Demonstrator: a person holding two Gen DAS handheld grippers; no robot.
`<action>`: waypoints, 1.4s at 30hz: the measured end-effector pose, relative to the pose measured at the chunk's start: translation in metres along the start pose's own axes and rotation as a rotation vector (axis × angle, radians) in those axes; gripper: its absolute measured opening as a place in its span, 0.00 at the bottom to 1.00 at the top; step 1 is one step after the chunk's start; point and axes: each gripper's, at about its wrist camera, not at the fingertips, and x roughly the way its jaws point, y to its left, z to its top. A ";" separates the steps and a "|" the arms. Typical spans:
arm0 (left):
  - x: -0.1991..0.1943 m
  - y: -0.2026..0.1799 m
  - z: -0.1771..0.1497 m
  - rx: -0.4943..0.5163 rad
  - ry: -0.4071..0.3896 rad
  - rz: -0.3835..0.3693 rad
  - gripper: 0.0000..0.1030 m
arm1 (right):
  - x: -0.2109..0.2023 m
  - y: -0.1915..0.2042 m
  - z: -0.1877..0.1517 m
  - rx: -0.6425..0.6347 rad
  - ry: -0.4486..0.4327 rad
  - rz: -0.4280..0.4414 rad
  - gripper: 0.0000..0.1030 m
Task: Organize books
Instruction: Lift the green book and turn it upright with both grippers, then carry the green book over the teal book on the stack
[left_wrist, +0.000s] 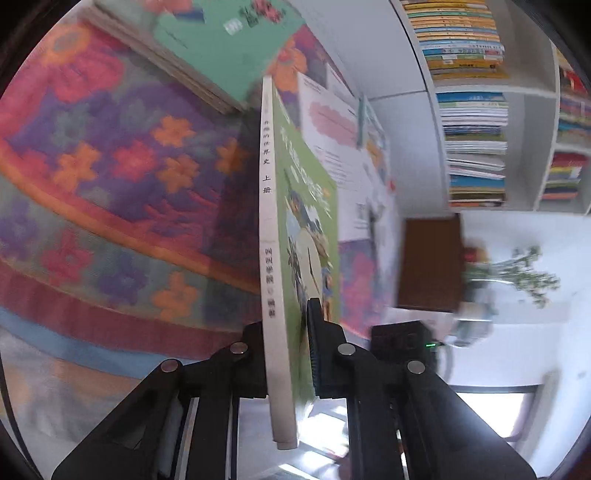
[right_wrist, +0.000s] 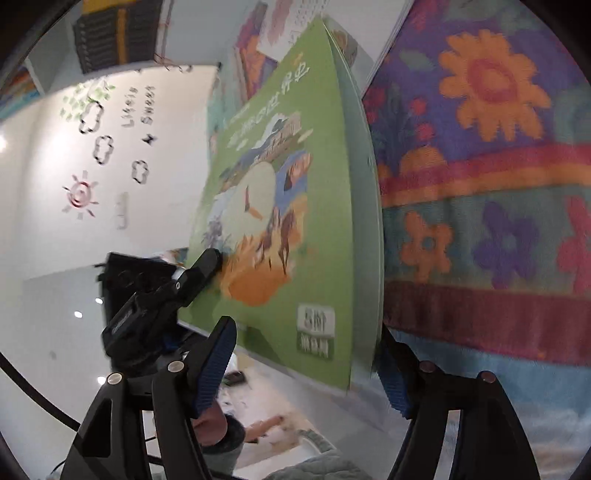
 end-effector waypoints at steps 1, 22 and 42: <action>0.000 0.000 0.002 -0.010 0.016 -0.020 0.10 | -0.004 -0.004 -0.001 0.019 -0.022 0.036 0.69; -0.013 -0.057 0.014 0.302 -0.003 0.254 0.26 | 0.001 0.119 -0.003 -0.520 -0.309 -0.448 0.31; -0.111 -0.081 0.104 0.487 -0.172 0.274 0.27 | 0.055 0.235 0.039 -0.697 -0.389 -0.450 0.32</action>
